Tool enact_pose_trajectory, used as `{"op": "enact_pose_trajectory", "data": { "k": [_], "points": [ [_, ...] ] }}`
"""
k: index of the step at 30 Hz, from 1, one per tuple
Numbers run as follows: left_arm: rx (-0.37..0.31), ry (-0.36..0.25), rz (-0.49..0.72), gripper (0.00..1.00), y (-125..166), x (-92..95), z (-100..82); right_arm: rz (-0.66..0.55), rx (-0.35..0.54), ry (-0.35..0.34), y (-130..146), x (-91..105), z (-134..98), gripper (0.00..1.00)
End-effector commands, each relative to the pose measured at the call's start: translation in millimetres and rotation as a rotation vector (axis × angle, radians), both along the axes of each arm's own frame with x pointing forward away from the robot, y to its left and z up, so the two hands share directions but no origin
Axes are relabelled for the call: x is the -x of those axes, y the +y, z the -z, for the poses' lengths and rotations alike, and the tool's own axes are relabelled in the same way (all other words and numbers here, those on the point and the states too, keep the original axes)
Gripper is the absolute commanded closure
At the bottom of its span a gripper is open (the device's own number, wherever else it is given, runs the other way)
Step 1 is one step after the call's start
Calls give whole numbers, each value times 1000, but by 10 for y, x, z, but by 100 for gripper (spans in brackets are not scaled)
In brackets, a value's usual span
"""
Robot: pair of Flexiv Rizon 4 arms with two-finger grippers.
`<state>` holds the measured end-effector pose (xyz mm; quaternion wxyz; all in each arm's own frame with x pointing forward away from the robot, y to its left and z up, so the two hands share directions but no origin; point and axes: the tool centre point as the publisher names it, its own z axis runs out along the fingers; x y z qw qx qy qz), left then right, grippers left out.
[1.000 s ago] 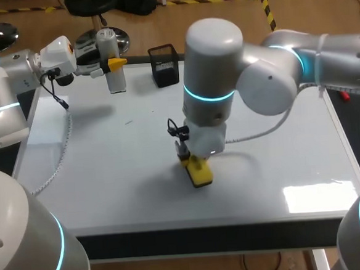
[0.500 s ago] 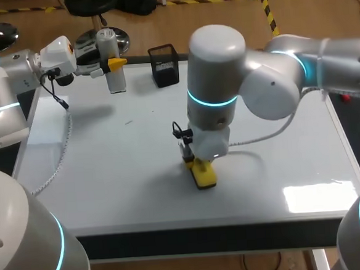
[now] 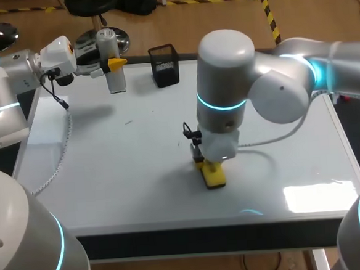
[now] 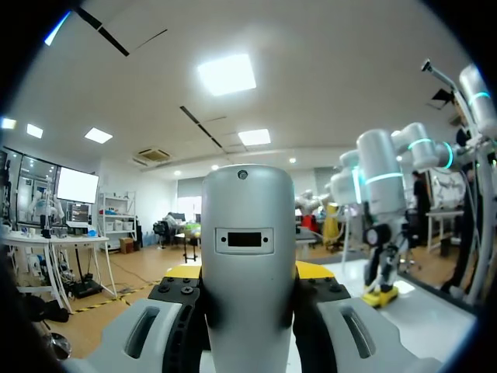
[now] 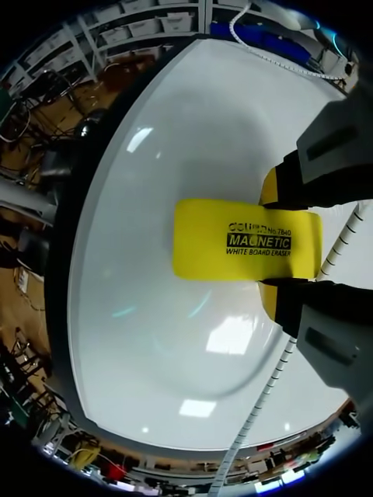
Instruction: Pick up the inspection probe, press it on each red-marked spot on the whiteboard one by one, put down the probe, pick up the eraser, and wipe off all the red marks.
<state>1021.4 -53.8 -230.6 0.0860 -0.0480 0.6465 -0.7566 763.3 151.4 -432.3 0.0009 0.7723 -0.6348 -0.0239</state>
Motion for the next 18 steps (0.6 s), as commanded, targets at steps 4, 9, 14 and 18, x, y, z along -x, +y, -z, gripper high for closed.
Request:
{"op": "enact_pose_trajectory", "data": {
  "k": [4,9,14,18],
  "points": [
    [3,-2,1,100,-2,-8,1,13,20,-11,-248,-25,50,100],
    [3,-2,1,100,-2,-8,1,34,35,-6,-390,-30,59,100],
    [3,-2,1,100,-2,-8,1,54,41,-6,-482,-57,56,100],
    [3,-2,1,100,-2,-8,1,56,42,-13,-500,-72,34,100]
  ]
}}
